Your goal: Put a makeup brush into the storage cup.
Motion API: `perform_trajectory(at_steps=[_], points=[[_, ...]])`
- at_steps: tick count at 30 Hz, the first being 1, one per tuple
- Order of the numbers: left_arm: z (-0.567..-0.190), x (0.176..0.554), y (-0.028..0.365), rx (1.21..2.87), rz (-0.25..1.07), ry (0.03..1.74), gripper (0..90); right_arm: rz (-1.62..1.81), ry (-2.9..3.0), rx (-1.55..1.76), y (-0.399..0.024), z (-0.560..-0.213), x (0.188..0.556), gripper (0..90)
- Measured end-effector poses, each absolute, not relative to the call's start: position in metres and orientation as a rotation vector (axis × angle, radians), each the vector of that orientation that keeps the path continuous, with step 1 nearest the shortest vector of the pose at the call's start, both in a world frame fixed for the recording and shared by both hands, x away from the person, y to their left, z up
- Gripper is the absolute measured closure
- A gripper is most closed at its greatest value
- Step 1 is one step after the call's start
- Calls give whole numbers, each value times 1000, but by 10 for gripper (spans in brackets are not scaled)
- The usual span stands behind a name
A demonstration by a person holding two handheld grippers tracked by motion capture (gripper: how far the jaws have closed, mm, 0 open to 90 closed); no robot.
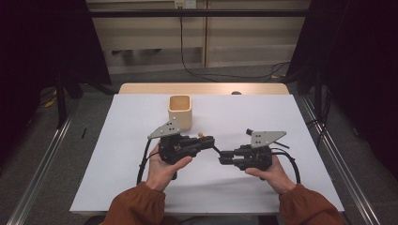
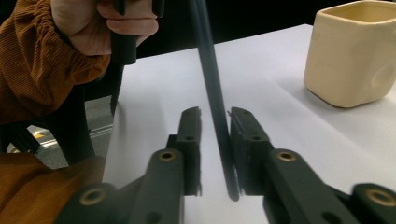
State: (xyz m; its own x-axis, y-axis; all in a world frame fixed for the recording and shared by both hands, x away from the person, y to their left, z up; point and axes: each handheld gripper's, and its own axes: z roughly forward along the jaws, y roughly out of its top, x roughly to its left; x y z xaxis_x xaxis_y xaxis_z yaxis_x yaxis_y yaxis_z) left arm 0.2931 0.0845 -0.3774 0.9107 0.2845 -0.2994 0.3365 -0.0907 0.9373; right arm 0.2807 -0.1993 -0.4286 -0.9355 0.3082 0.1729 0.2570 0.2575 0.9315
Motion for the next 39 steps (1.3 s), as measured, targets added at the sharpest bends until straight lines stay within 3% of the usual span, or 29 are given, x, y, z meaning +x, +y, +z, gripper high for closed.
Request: perform_trajectory(at_steps=[13,15,20,39], points=[[-378,295,87,1693,-29,493,841,1794,2416,593,-197,-427,279,225],[-378,296,88,1701,-28,497,841,1812,2411,604,-198,-426,279,212],[-378,297,89,1715,-18,511,841,1837,2388,630,-199,-426,281,47],[-375,300,102,1727,14,535,840,1810,2291,707,-206,-423,274,0]])
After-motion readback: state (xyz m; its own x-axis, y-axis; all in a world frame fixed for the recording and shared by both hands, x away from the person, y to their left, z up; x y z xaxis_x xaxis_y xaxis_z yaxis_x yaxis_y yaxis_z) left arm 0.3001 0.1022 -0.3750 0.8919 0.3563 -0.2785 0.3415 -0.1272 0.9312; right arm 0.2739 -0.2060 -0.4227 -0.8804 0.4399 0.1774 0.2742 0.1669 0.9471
